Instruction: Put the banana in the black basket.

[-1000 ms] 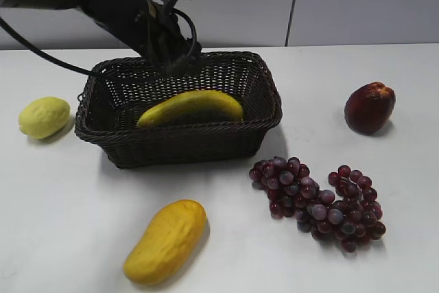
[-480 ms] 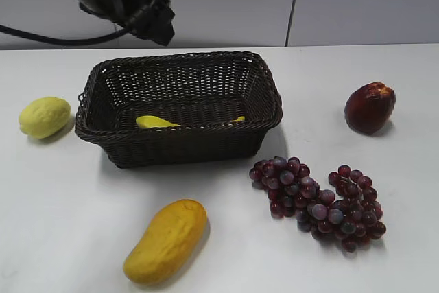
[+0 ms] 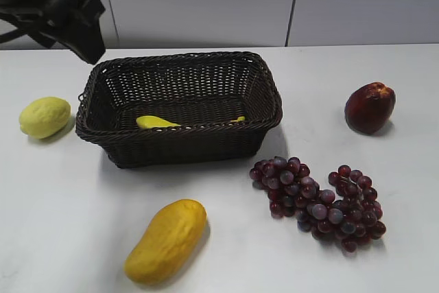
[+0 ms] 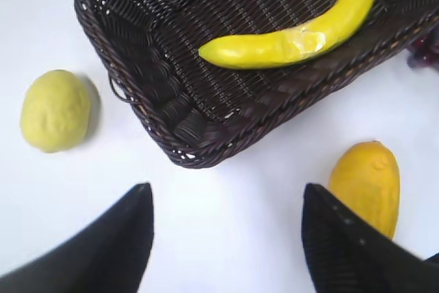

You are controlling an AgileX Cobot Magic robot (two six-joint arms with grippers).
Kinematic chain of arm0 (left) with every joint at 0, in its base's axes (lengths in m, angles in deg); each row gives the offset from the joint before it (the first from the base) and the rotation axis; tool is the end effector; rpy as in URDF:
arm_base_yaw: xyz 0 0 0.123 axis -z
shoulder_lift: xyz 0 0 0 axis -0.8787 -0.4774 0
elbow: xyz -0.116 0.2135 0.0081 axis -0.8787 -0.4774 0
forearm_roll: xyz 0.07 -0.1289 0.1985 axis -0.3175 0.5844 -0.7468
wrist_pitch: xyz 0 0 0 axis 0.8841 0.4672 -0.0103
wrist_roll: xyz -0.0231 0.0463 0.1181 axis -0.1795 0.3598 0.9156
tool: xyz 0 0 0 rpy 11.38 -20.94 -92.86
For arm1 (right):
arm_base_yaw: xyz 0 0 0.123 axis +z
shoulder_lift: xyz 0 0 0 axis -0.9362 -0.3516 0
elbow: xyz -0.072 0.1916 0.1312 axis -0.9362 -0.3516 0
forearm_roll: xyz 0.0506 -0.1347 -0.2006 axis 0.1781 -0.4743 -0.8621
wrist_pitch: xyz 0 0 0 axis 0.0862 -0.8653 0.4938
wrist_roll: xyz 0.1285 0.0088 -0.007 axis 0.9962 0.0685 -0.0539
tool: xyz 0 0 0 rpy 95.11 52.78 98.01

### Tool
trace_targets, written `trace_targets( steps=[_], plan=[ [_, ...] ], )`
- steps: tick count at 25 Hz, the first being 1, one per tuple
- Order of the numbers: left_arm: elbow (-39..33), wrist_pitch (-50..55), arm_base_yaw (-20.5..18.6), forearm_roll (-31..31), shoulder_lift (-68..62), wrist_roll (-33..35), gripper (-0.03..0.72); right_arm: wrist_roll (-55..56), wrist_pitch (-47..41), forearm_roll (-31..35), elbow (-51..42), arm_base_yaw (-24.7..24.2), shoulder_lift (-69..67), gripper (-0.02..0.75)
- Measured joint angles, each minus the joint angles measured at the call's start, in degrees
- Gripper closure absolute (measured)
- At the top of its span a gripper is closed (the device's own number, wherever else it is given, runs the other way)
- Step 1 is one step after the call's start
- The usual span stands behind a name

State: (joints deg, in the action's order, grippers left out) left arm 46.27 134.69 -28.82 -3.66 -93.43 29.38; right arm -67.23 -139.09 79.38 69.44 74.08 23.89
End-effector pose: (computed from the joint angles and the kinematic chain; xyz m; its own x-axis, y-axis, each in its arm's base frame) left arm 0.2690 -0.1656 0.2729 -0.7660 0.5249 -0.3711 0.5470 0.8355 0.0525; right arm 0.0665 0.0099 0.2581 -0.4434 -0.0246 -0.8960 -0.1073 0.9939 0.0258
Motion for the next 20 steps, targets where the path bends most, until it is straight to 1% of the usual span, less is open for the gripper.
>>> trace_targets(
  steps=[6, 9, 14, 20],
  plan=[
    [-0.51, 0.37, 0.00, -0.25, 4.80, -1.17, 0.066, 0.00, 0.00, 0.00, 0.00, 0.00, 0.00, 0.183],
    [-4.28, 0.32, 0.00, -0.66, 8.85, -1.23, 0.077, 0.00, 0.00, 0.00, 0.00, 0.00, 0.00, 0.183],
    [-15.99, 0.42, 0.00, -0.87, 16.88, -2.10, 0.088, 0.00, 0.00, 0.00, 0.00, 0.00, 0.00, 0.183],
    [-30.63, 0.56, 0.00, -0.87, 31.37, -2.53, 0.091, 0.00, 0.00, 0.00, 0.00, 0.00, 0.00, 0.183]
  ],
)
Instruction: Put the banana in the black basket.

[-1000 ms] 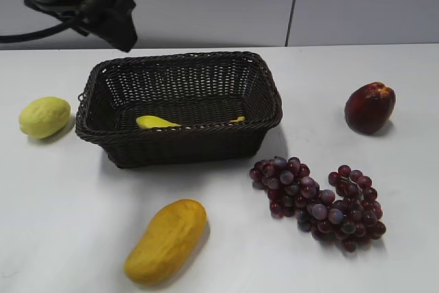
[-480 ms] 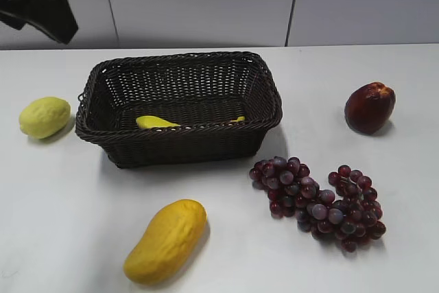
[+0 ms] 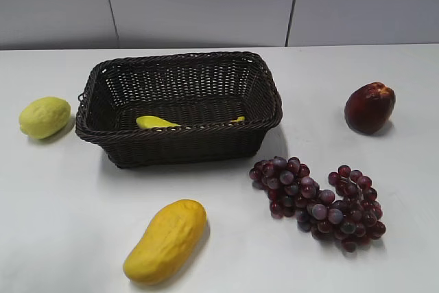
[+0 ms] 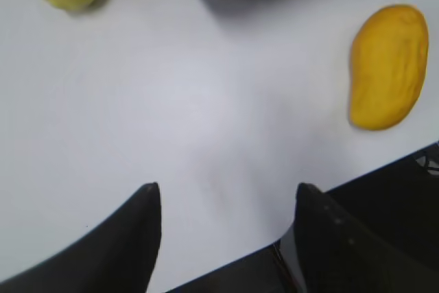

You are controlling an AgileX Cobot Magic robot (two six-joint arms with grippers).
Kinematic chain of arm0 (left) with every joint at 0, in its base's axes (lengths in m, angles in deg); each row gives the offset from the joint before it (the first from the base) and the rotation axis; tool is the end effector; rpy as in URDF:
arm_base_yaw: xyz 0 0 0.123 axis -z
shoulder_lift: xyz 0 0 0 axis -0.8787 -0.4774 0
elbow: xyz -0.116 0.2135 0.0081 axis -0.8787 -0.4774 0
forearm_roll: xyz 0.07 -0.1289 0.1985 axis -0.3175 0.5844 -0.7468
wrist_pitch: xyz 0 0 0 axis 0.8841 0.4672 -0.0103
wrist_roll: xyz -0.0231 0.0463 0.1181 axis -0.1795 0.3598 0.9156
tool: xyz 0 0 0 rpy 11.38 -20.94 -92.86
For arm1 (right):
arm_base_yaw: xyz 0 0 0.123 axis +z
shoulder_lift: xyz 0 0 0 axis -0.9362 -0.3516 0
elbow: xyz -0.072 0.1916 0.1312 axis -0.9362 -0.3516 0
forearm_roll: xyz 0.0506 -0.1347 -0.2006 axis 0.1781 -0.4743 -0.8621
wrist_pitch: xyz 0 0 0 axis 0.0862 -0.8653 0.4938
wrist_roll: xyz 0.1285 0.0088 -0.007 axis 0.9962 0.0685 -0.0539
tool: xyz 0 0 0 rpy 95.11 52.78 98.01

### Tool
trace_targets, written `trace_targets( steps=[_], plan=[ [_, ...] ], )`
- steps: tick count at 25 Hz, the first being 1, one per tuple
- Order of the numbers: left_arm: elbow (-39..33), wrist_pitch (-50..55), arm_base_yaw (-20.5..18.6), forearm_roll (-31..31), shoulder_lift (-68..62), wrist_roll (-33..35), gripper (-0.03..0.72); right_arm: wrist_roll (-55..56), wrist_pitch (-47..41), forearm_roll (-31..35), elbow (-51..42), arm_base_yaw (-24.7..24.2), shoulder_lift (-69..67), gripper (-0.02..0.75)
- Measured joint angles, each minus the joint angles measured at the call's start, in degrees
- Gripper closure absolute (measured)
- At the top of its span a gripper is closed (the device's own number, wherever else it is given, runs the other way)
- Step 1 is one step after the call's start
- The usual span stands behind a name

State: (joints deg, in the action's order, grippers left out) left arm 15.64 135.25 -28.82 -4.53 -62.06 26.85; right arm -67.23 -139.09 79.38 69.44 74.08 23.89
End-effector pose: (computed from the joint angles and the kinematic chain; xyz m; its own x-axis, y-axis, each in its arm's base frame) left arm 0.1611 -0.0942 0.2527 -0.7858 0.4909 -0.3762 0.5114 0.8578 0.0511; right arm 0.0665 0.0099 0.2581 -0.4434 -0.0246 -0.8960 -0.1073 0.9939 0.0258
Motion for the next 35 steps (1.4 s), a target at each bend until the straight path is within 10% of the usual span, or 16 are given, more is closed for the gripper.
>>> trace_targets(
  steps=[13, 35],
  plan=[
    [-17.90, -1.12, 0.00, 0.78, 25.30, 0.00, 0.025, 0.00, 0.00, 0.00, 0.00, 0.00, 0.00, 0.183],
    [-23.16, -7.50, 0.02, 2.35, 26.65, 0.00, 0.149, 0.00, 0.00, 0.00, 0.00, 0.00, 0.00, 0.183]
  ],
)
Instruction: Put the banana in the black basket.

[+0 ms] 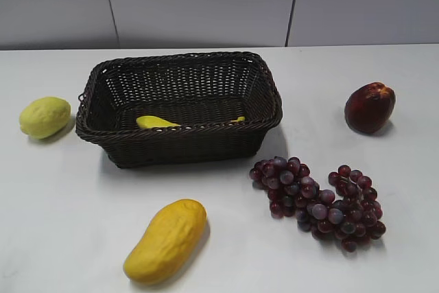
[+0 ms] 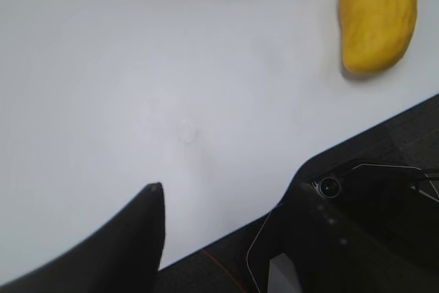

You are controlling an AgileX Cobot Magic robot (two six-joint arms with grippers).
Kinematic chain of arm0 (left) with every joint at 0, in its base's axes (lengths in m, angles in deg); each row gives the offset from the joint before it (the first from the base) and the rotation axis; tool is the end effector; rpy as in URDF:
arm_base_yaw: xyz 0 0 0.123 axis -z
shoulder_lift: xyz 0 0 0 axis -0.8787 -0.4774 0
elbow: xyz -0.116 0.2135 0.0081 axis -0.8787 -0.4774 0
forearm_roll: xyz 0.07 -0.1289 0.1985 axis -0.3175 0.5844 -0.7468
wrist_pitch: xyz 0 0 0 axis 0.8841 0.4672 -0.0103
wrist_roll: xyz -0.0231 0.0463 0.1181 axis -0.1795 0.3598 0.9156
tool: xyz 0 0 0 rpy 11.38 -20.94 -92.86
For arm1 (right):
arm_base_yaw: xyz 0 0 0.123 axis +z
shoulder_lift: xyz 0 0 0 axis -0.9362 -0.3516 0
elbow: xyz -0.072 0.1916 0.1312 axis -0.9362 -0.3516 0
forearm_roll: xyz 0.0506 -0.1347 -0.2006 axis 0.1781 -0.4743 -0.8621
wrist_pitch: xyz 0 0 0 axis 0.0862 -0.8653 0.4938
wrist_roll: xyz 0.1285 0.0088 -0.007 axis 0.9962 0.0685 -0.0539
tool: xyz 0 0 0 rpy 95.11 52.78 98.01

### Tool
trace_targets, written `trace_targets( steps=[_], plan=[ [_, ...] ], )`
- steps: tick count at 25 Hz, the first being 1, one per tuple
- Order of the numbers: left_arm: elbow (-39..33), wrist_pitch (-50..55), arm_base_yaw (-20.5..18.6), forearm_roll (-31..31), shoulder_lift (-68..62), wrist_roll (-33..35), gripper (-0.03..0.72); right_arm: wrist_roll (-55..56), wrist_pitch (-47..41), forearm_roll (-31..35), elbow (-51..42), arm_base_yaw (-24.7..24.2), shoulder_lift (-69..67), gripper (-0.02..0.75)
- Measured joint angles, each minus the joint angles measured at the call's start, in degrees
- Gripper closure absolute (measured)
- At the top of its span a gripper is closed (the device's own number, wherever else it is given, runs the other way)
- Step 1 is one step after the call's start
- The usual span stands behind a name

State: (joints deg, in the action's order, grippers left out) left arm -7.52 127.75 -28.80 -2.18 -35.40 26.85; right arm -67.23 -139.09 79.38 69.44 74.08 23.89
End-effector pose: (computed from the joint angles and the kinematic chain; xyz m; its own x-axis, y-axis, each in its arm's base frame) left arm 0.1019 -0.0623 0.2077 -0.7173 0.4337 -0.5454 0.5149 0.8572 0.0045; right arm 0.0665 0.0099 0.2581 -0.4434 -0.0246 -0.8960 -0.1073 0.9939 0.0258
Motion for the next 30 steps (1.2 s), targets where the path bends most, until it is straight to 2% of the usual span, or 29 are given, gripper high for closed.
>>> trace_targets(
  steps=[7, 10, 16, 23, 30],
  plan=[
    [0.00, -0.04, -1.27, 0.13, 3.33, 0.00, 0.228, 0.00, 0.00, 0.00, 0.00, 0.00, 0.00, 0.183],
    [0.00, -0.04, -4.12, 0.18, 6.64, 0.00, 0.260, 0.00, 0.00, 0.00, 0.00, 0.00, 0.00, 0.183],
    [0.00, -0.06, -12.65, 0.24, 15.10, 0.00, 0.312, 0.00, 0.00, 0.00, 0.00, 0.00, 0.00, 0.183],
    [0.00, -0.06, -20.86, 0.24, 22.49, 0.00, 0.374, 0.03, 0.00, 0.00, 0.00, 0.00, 0.00, 0.183],
    [0.00, -0.06, -24.21, 0.30, 27.94, 0.00, 0.448, 0.03, 0.00, 0.00, 0.00, 0.00, 0.00, 0.183]
  ],
)
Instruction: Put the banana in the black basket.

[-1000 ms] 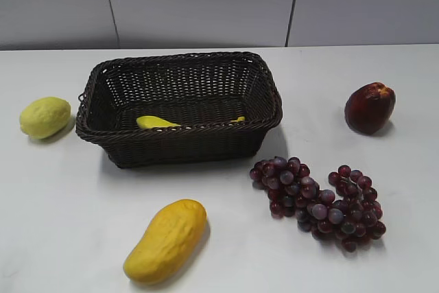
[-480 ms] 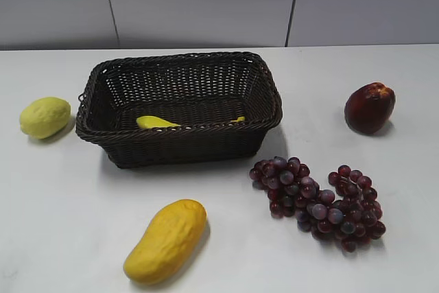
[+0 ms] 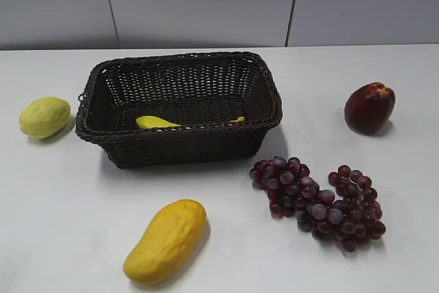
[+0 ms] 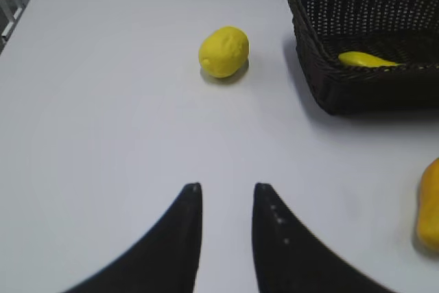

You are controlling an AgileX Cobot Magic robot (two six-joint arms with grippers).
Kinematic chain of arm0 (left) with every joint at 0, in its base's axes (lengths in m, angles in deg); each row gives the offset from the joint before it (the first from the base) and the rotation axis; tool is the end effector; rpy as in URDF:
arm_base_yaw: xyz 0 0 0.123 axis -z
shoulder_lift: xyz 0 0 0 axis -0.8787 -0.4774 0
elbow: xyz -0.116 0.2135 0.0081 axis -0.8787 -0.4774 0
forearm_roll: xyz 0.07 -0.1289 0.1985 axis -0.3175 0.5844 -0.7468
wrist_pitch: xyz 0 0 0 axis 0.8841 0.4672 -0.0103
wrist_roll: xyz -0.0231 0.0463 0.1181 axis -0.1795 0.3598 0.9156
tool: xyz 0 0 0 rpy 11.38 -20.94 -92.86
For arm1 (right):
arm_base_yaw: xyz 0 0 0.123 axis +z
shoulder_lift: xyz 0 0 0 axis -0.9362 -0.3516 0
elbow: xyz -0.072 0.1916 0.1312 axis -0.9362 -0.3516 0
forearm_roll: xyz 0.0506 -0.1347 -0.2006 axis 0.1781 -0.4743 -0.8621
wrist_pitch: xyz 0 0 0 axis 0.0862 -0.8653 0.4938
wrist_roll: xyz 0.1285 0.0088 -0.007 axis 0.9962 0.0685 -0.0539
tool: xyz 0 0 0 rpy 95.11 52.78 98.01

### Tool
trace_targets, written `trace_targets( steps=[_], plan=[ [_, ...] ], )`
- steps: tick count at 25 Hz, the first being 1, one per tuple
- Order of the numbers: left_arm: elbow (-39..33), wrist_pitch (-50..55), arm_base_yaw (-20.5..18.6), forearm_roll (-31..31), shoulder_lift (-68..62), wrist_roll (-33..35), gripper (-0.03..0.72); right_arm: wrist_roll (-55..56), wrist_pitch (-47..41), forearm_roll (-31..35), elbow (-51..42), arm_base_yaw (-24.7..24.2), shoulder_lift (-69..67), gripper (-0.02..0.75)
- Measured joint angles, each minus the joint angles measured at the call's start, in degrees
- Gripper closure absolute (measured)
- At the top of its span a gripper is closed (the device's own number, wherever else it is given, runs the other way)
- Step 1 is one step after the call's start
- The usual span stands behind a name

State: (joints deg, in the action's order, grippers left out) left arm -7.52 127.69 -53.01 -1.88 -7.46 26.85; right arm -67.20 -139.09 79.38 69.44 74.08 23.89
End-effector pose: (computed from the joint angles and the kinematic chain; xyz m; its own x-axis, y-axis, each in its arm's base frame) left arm 0.0654 -0.0078 0.2539 -0.4822 0.0468 -0.8748 0.1223 0.9924 -0.0143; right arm 0.0665 0.0099 0.2581 -0.4435 -0.0241 -0.8960 -0.1070 0.9939 0.0263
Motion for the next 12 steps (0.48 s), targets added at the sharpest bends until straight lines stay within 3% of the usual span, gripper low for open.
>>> trace_targets(
  steps=[12],
  plan=[
    [0.00, -0.08, -0.31, 0.19, 0.52, 0.00, 0.463, -0.05, 0.00, 0.00, 0.00, 0.00, 0.00, 0.183]
  ],
)
